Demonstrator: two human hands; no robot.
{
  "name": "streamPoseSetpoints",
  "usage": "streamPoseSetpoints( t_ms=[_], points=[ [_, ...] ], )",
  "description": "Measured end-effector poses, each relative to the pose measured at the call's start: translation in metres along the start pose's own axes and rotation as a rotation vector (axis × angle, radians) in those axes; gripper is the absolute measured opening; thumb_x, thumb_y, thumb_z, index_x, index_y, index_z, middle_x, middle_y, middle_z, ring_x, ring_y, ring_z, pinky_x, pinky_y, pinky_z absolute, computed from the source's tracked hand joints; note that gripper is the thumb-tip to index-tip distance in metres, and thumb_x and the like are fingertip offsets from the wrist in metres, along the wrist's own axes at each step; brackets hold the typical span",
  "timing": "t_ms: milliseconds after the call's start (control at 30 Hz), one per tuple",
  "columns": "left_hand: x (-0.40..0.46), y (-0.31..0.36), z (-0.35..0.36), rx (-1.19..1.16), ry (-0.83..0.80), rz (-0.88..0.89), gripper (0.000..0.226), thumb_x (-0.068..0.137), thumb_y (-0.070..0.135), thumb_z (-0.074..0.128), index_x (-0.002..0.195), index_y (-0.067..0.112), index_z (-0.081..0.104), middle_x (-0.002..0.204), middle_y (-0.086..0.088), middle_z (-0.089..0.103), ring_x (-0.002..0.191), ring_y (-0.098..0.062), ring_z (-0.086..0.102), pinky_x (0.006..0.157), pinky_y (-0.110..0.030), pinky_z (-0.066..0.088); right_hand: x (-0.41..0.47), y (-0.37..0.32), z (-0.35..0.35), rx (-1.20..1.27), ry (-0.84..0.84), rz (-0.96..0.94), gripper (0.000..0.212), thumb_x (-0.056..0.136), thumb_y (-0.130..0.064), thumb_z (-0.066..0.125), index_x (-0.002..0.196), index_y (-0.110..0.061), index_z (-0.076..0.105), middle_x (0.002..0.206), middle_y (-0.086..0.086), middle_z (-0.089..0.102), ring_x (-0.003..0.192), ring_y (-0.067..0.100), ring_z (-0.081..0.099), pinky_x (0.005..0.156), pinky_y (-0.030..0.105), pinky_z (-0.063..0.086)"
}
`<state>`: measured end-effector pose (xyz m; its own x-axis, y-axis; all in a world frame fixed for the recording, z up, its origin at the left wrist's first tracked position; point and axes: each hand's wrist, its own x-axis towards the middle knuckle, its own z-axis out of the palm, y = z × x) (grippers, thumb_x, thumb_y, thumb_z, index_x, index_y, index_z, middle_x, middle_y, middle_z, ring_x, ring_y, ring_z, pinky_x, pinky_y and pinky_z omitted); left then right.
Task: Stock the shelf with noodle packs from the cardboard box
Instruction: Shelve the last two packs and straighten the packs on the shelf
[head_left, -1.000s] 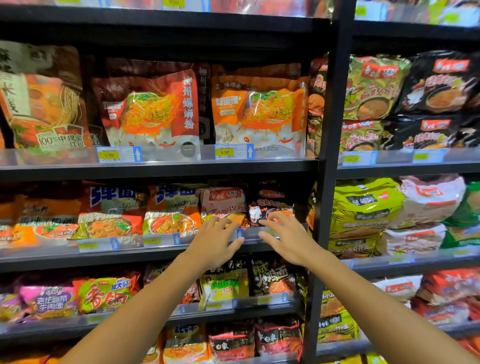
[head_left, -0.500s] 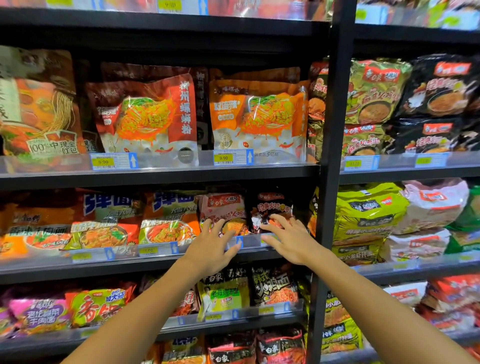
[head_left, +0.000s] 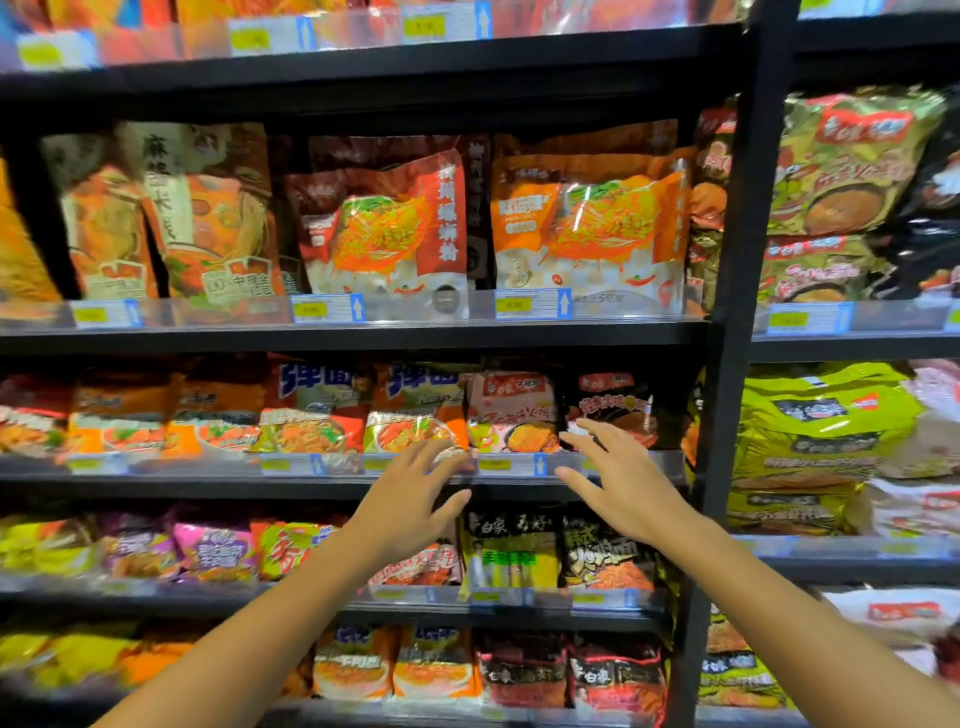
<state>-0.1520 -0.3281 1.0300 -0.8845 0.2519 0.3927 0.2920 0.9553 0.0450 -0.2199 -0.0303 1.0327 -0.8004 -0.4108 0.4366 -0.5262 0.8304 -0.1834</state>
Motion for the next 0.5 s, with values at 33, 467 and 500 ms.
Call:
streamPoseSetpoints(
  t_ms=[33, 467, 500],
  points=[
    [-0.009, -0.009, -0.002, 0.009, 0.0, -0.027, 0.056, 0.1, 0.061, 0.024, 0.151, 0.038, 0.027, 0.162, 0.007, 0.018, 0.15, -0.022, 0.013, 0.12, -0.047, 0.022, 0.0, -0.011, 0.001, 0.001, 0.01, -0.025, 0.062, 0.098, -0.064, 0.035, 0.151, -0.032, 0.036, 0.162, -0.005, 0.023, 0.15, 0.019, 0.017, 0.121, 0.044, 0.021],
    [0.0, -0.069, -0.011, 0.028, -0.068, 0.009, 0.061, 0.1, 0.061, 0.023, 0.151, 0.03, 0.034, 0.163, 0.005, 0.018, 0.151, -0.024, 0.007, 0.122, -0.046, 0.018, 0.039, -0.094, 0.035, -0.011, -0.103, 0.031, 0.075, 0.088, -0.076, 0.013, 0.15, -0.04, 0.035, 0.164, -0.005, 0.017, 0.15, 0.024, 0.013, 0.121, 0.049, 0.02],
    [0.008, -0.072, -0.008, 0.05, -0.075, 0.025, 0.063, 0.099, 0.061, 0.021, 0.152, 0.029, 0.032, 0.163, 0.004, 0.018, 0.15, -0.026, 0.008, 0.122, -0.046, 0.018, 0.044, -0.097, 0.038, -0.032, -0.103, 0.06, 0.082, 0.083, -0.079, 0.007, 0.149, -0.041, 0.036, 0.164, -0.005, 0.016, 0.15, 0.026, 0.014, 0.12, 0.05, 0.021]
  ],
)
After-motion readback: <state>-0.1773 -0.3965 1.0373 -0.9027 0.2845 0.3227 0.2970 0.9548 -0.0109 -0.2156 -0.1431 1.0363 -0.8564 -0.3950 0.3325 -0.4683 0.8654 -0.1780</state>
